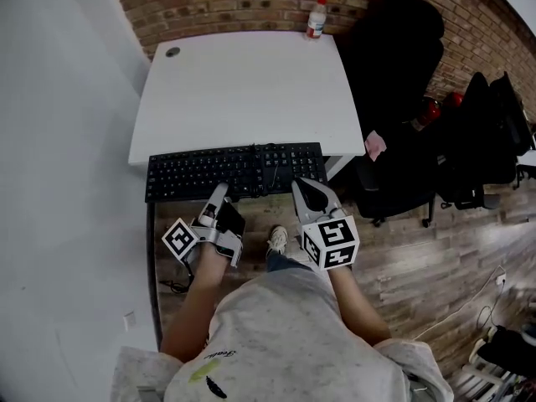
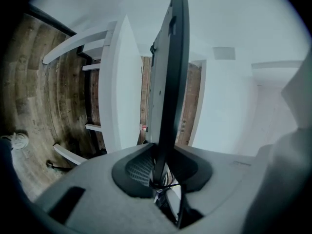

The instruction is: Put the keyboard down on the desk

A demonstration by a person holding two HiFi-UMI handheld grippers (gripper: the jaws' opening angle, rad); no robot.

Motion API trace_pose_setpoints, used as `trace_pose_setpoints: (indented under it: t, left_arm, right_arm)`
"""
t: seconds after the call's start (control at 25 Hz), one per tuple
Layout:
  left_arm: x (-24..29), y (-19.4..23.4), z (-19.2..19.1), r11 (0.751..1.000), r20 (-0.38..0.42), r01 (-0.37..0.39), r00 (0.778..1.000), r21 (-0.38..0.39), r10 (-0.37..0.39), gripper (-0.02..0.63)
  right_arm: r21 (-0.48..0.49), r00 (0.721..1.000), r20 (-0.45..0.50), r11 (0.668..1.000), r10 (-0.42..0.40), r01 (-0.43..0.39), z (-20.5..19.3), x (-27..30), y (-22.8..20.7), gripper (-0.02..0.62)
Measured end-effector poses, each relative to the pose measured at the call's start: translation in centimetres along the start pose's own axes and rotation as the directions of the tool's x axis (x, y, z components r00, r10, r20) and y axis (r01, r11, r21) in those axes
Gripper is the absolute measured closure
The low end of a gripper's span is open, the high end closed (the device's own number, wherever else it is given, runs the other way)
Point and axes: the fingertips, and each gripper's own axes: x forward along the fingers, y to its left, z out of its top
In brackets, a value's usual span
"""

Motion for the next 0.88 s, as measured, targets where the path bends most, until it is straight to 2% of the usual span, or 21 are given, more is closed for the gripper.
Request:
trace_pose_setpoints:
  t: [0.24,0.52,0.88]
  left_arm:
    - [7.2,1.2,2.3,1.0,-0.001,-0.003,1.0,-0.015,0.003,0.535]
    - [14.3,1.6,3.6,1.0,-0.019,-0.004,1.0,0.005,0.004,0.535]
    - [17.0,1.6,4.3,1.0,-0.008,-0.016,1.0,0.025,0.016,0.535]
  right_arm:
    - [-0.001,1.0,-0.008,1.0,-0.016,0.016,2.0,5.0,-5.1,0.584]
    - [0.004,1.0,0.001,1.0,-0.014,0.014,4.5,9.5,-9.7,0.584]
    - [0.021,1.0,0.017,1.0,0.005,-0.005,5.5,11.5,-11.7,0.584]
